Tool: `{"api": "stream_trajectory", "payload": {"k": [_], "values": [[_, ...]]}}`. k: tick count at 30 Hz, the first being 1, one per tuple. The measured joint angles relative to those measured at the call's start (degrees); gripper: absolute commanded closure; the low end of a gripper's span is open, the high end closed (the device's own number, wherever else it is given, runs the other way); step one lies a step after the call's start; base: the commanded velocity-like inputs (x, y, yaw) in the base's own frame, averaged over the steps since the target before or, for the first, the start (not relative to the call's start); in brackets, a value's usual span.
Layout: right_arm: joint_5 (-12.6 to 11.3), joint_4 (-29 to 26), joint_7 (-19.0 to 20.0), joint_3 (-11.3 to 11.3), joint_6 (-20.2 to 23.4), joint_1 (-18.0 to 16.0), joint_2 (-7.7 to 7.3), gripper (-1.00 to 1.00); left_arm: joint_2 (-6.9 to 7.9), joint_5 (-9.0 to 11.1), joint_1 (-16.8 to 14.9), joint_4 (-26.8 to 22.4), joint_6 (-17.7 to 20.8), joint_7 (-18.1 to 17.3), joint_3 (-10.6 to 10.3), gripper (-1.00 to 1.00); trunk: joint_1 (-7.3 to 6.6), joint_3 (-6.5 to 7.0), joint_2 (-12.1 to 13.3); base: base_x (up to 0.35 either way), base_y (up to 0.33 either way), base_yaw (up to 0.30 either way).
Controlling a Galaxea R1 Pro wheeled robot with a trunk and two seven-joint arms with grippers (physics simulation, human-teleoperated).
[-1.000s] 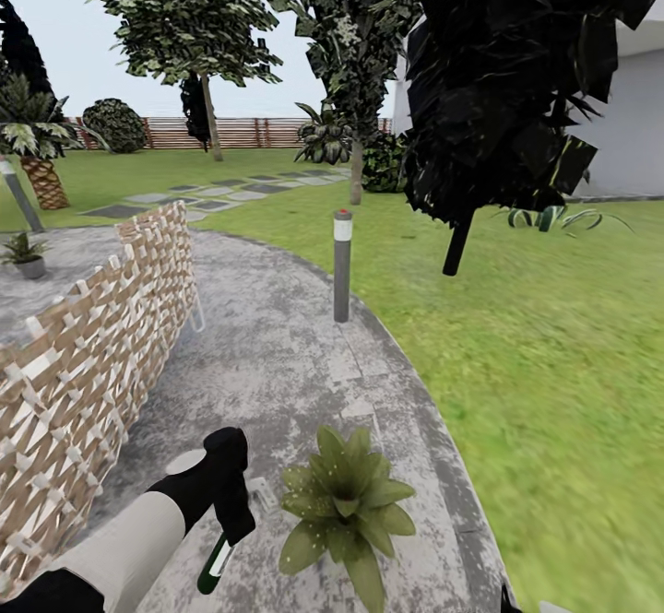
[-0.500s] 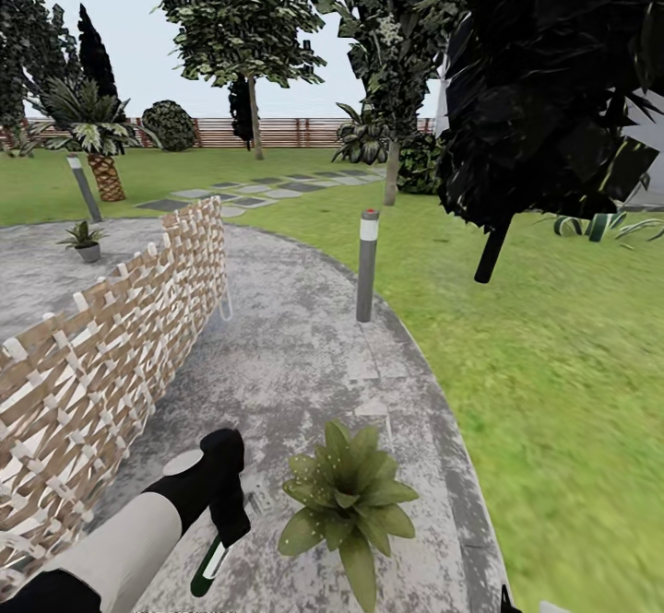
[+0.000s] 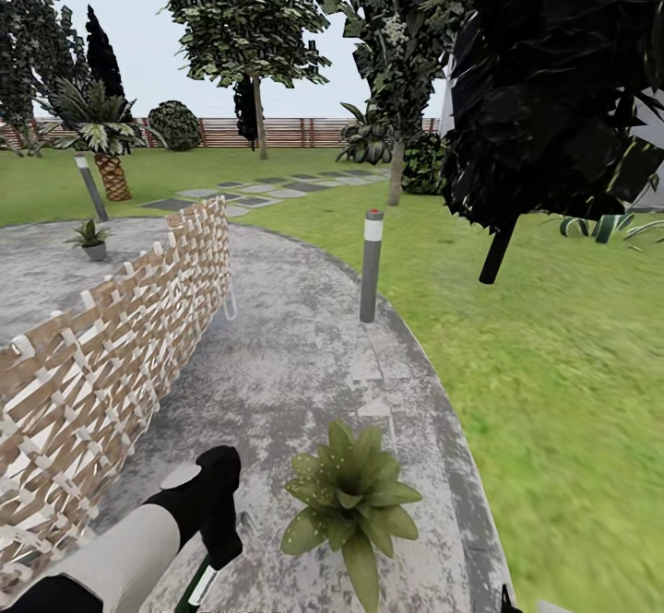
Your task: Pick up the pesticide atomizer in the garden and spray insectifuge to fully cover both potted plants in the garden.
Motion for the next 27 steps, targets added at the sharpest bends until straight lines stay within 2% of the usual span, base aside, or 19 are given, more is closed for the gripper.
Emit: {"api": "stream_trajectory", "payload": {"k": [3,4,16,27], "values": [[0.0,0.0,0.0,0.0,0.0,0.0,0.01,-1.0,-0.21,0.0,0.0,-0.2,0.0,0.8,4.4,1.0,0.0,0.0,0.0,0.002,-0.003,0.27],[0.0,0.0,0.0,0.0,0.0,0.0,0.01,-1.0,-0.24,0.0,0.0,-0.3,-0.1,1.1,5.2,1.0,0.0,0.0,0.0,0.046,-0.098,0.275],[-0.1,0.0,-0.1,0.0,0.0,0.0,-0.27,-1.0,-0.23,-0.7,0.0,0.1,0.0,1.8,5.4,1.0,0.0,0.0,0.0,0.023,-0.25,0.061],[0.0,0.1,0.0,0.1,0.0,0.0,-0.08,-1.0,-0.22,-0.7,0.0,-0.2,0.0,1.8,5.6,1.0,0.02,0.0,0.0,-0.195,-0.22,0.263]]}}
